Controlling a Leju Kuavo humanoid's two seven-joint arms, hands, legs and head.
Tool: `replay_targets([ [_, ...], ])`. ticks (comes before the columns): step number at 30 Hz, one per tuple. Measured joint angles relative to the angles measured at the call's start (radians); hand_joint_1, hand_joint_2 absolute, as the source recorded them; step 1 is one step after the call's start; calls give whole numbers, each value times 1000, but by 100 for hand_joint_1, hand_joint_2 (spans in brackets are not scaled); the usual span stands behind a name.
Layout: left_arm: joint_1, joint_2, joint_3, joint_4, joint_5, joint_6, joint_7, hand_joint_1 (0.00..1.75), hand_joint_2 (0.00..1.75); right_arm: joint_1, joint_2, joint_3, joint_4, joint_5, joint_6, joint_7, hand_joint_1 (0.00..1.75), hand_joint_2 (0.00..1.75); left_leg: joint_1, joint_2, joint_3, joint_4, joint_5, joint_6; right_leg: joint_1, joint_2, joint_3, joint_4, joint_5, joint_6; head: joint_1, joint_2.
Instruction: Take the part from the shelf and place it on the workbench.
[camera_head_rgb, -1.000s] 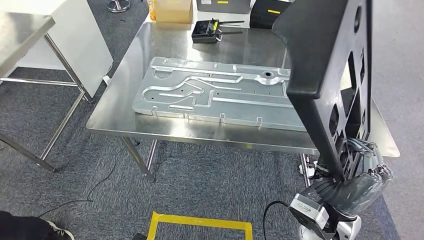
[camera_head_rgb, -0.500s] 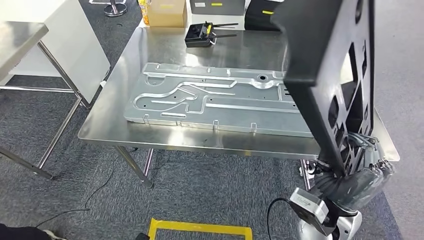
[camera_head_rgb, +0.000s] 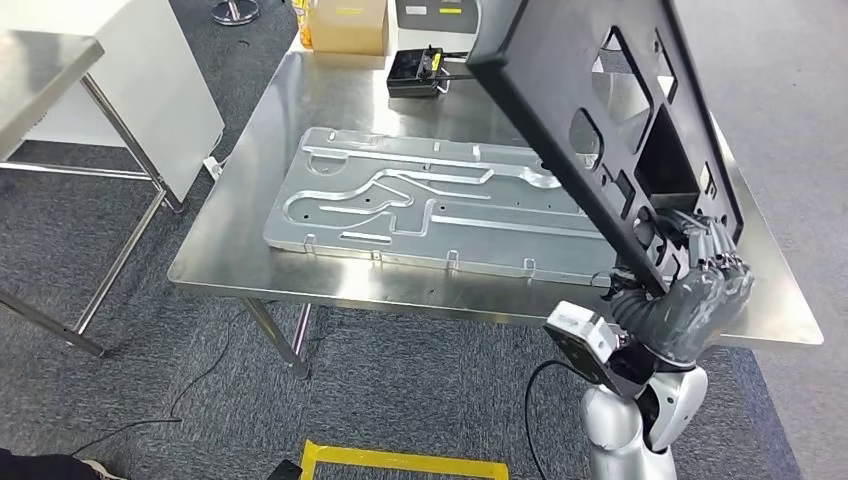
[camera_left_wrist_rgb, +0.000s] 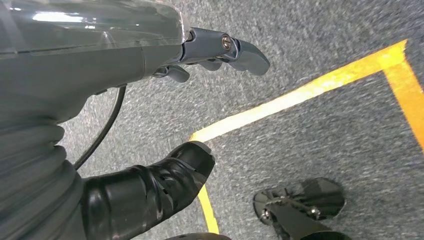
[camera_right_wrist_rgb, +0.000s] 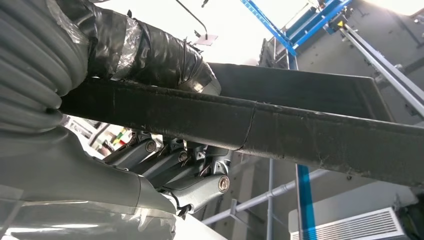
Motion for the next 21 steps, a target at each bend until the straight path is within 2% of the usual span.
replay_targets([
  [1,-1,0,-2,0,-1,0,0,0,175,-9,-3,3,7,3,0,9,175,175,-1,0,2,0,-4,-5,3,0,14,-35,8,-5,0,0],
  [3,-3,-1,-5,0,-2,-1,1,0,175,-22,-9,9,20,6,0,25,175,175,-2,1,5,-3,-8,-15,7,1,22,-54,2,-13,0,0],
  [5,-4,0,-9,0,-3,-2,2,0,175,-29,-14,14,30,8,0,37,175,175,-1,2,4,4,-17,-25,0,1,30,-63,2,-20,0,0],
  [6,-5,0,-12,0,-3,-1,2,0,175,-35,-15,15,33,10,0,41,175,175,-1,3,-10,34,-34,-30,-3,0,35,-68,2,-25,-1,0],
  [7,-6,0,-15,0,-4,-1,3,0,175,-41,-17,18,37,11,0,45,175,175,0,3,-35,83,-57,-34,-6,-1,40,-72,1,-29,-2,0],
  [9,-5,0,-19,0,-5,-1,4,0,175,-50,-20,23,46,16,0,51,175,175,3,4,-111,217,-108,-41,-6,-3,45,-72,-6,-35,-3,0],
  [10,-4,0,-20,0,-5,-1,4,0,175,-52,-21,25,51,18,0,54,175,175,5,4,-143,264,-116,-44,-6,-3,48,-71,-9,-36,-3,0],
  [11,-2,0,-20,0,-5,-1,5,0,175,-53,-23,26,54,20,0,59,175,175,7,4,-159,278,-104,-46,-6,-3,52,-70,-14,-35,-3,0],
  [12,-1,1,-20,0,-5,-1,6,0,175,-55,-24,26,58,21,0,63,175,175,8,4,-157,253,-72,-46,-7,-2,58,-68,-19,-34,-3,0],
  [14,-1,2,-21,0,-6,-1,7,0,175,-60,-27,28,65,23,0,71,175,175,9,4,-108,125,12,-44,-8,-1,71,-63,-32,-28,-3,0],
  [15,-2,2,-21,0,-6,-1,8,0,175,-64,-29,29,68,24,0,74,175,175,8,4,-83,66,36,-42,-6,-1,75,-60,-39,-24,-3,0],
  [16,-3,2,-21,0,-7,-2,8,0,175,-67,-30,30,71,24,0,76,175,175,7,4,-66,28,46,-37,-5,0,77,-59,-43,-18,-2,0],
  [17,-3,2,-22,0,-7,-2,8,0,175,-70,-31,31,74,25,0,78,175,175,5,4,-59,14,42,-32,-3,0,78,-59,-46,-13,-2,0],
  [20,-4,2,-22,0,-8,-3,9,0,175,-75,-33,34,79,25,0,83,175,175,4,2,-53,5,39,-15,-4,0,79,-57,-54,4,-2,0],
  [21,-5,2,-23,0,-8,-3,9,0,175,-77,-34,36,81,25,0,85,175,175,6,2,-49,1,38,-8,-5,-1,70,-36,-65,8,-2,0],
])
